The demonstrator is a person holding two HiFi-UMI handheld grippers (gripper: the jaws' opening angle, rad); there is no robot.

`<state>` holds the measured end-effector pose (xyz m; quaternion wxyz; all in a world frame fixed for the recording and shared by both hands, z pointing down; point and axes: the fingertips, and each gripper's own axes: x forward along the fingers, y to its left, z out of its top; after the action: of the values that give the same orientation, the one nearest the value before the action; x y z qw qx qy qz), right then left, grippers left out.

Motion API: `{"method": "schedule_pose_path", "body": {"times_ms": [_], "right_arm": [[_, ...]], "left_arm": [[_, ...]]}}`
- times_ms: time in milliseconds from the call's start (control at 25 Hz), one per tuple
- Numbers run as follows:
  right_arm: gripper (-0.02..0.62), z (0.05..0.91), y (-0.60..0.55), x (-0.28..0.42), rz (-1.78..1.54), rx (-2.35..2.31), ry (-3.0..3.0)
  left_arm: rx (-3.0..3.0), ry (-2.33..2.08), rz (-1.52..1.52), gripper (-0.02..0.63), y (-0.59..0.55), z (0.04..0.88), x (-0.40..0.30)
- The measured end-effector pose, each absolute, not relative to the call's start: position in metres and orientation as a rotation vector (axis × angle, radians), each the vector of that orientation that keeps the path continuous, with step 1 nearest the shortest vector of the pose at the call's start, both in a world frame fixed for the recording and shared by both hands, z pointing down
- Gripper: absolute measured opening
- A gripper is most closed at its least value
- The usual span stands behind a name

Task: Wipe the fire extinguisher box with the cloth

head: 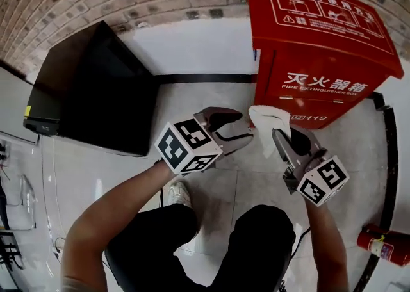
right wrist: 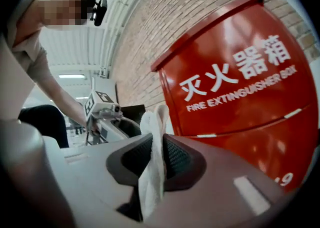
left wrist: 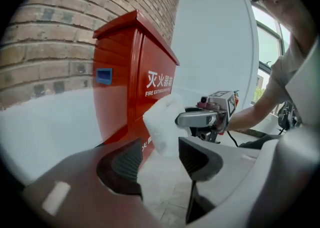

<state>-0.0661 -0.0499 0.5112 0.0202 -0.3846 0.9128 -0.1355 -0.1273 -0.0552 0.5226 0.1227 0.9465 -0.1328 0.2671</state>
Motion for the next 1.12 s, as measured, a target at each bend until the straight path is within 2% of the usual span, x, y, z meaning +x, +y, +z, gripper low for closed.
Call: {"method": "schedule_pose_path", "body": {"times_ms": [80,280,320,360,440,680,760,840,920,960,1120], "right_arm": [[0.078,0.490,-0.051,-0.093,-0.425,-1.013,2.853],[0.078,0.476,-0.052,-0.145,-0.509,-0.665,2.901],[0.078,0.478,-0.054,-0.152,-0.520,-0.641,2.911],[0.078,0.480,-0.056,-0.157,-0.532,-0.632,2.917],[0.080,0.483,-0.062,-0.165,-0.556,-0.630,2.928],[0.080,0.492,-0.073,-0.174,-0.615,-0.632,2.977],[0.084,0.497,-0.078,-0.173,-0.644,-0.655,2.970],[0.110,0.502,-0.085,-0.170,-0.649,-0.724,2.962],[0.181,0.506,-0.092,-0.162,-0.638,-0.833,2.959],[0.196,0.508,-0.095,-0.156,-0.634,-0.886,2.957],[0.189,0.512,-0.096,-0.139,-0.619,-1.040,2.995]], "left_arm": [[2.786,-0.387,0.708,0.239,-0.057,0.511,-0.140],[2.856,-0.357,0.567,0.242,-0.055,0.490,-0.164],[2.870,-0.364,0.562,0.238,-0.056,0.488,-0.168],[2.881,-0.376,0.561,0.199,-0.057,0.486,-0.173],[2.885,-0.397,0.554,0.171,-0.059,0.488,-0.183],[2.860,-0.391,0.445,0.170,-0.065,0.493,-0.196],[2.866,-0.403,0.441,0.139,-0.069,0.495,-0.196],[2.872,-0.435,0.460,0.120,-0.075,0.498,-0.198],[2.872,-0.491,0.485,0.118,-0.086,0.499,-0.204],[2.871,-0.526,0.501,0.118,-0.092,0.499,-0.208],[2.863,-0.648,0.516,0.117,-0.122,0.491,-0.218]]}}
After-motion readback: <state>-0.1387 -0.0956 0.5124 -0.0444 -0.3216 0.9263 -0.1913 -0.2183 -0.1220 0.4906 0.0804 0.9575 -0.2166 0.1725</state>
